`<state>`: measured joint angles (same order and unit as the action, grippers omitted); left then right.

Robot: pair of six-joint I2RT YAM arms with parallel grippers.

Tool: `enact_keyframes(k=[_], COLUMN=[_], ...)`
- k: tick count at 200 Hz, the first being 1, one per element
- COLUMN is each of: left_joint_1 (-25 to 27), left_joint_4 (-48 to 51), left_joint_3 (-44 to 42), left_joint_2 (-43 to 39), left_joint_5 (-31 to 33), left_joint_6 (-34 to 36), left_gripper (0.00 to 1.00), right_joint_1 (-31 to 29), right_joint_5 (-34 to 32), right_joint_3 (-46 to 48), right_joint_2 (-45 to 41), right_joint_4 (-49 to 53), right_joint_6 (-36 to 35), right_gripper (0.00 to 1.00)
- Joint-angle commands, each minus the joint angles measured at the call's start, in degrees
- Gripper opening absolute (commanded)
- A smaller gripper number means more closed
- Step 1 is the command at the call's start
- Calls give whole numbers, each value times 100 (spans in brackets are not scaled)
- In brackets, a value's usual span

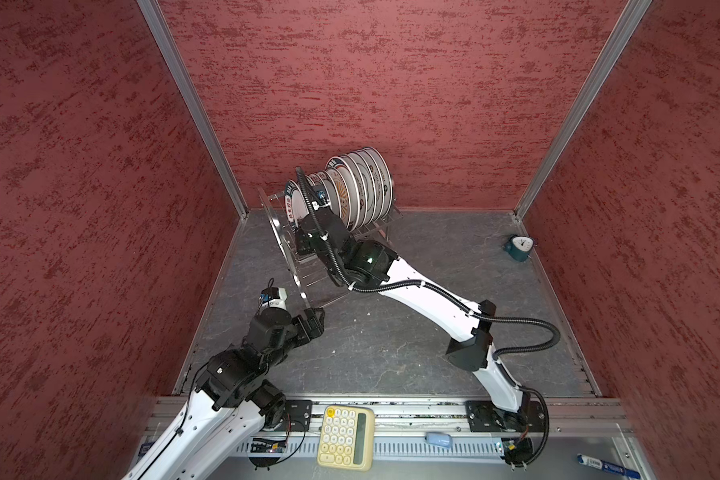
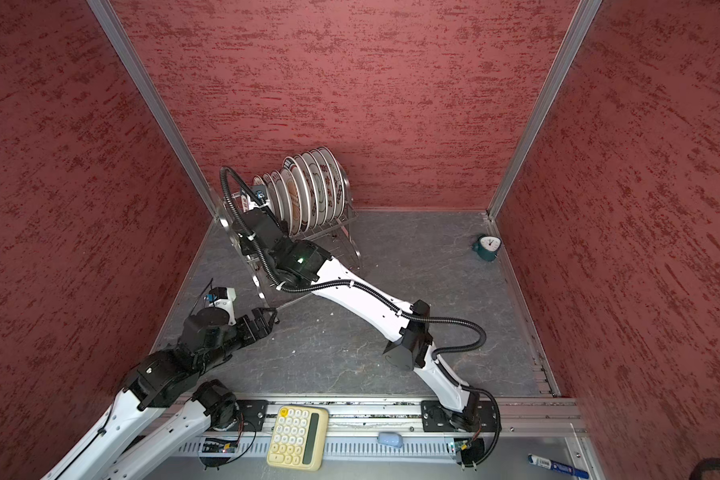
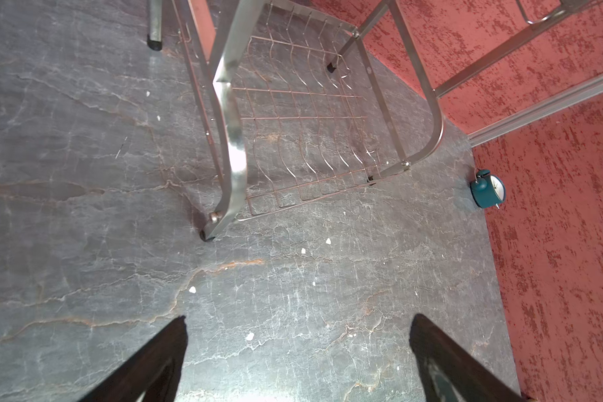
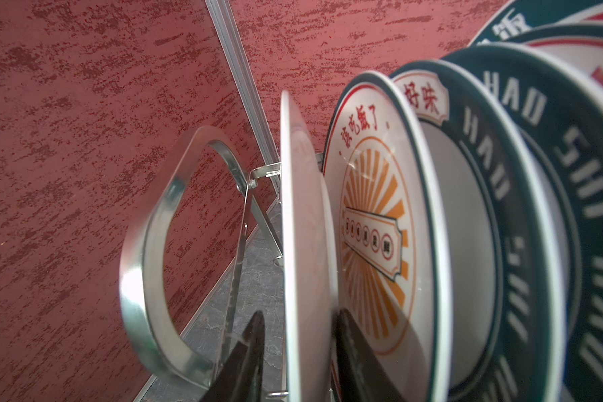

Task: Unload the plates from the dish rack
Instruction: 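Close the right gripper on the outermost green-rimmed plate's rim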

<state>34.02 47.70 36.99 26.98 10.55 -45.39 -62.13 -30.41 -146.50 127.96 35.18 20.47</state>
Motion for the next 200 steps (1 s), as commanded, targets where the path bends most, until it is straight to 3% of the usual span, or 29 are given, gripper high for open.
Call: enact_keyframes(k=[1, 137, 200], left_joint_1=[-43, -45, -64], left_joint_4=[125, 393, 418], left_joint_3=[107, 178, 278], left_joint_2=[-22, -22, 112], left_joint_5=[205, 416, 387], left_joint_6=[-265, -808, -802], left_gripper=[99, 99, 99], right_joint_1=[23, -31, -197], right_joint_5=[-81, 251, -194], right_joint_3=[0, 158, 171], right_joint_2=[63, 36, -34], right_joint_4=[-341, -682, -833], right_joint_6=[-180, -422, -735], right_gripper=[32, 11, 7])
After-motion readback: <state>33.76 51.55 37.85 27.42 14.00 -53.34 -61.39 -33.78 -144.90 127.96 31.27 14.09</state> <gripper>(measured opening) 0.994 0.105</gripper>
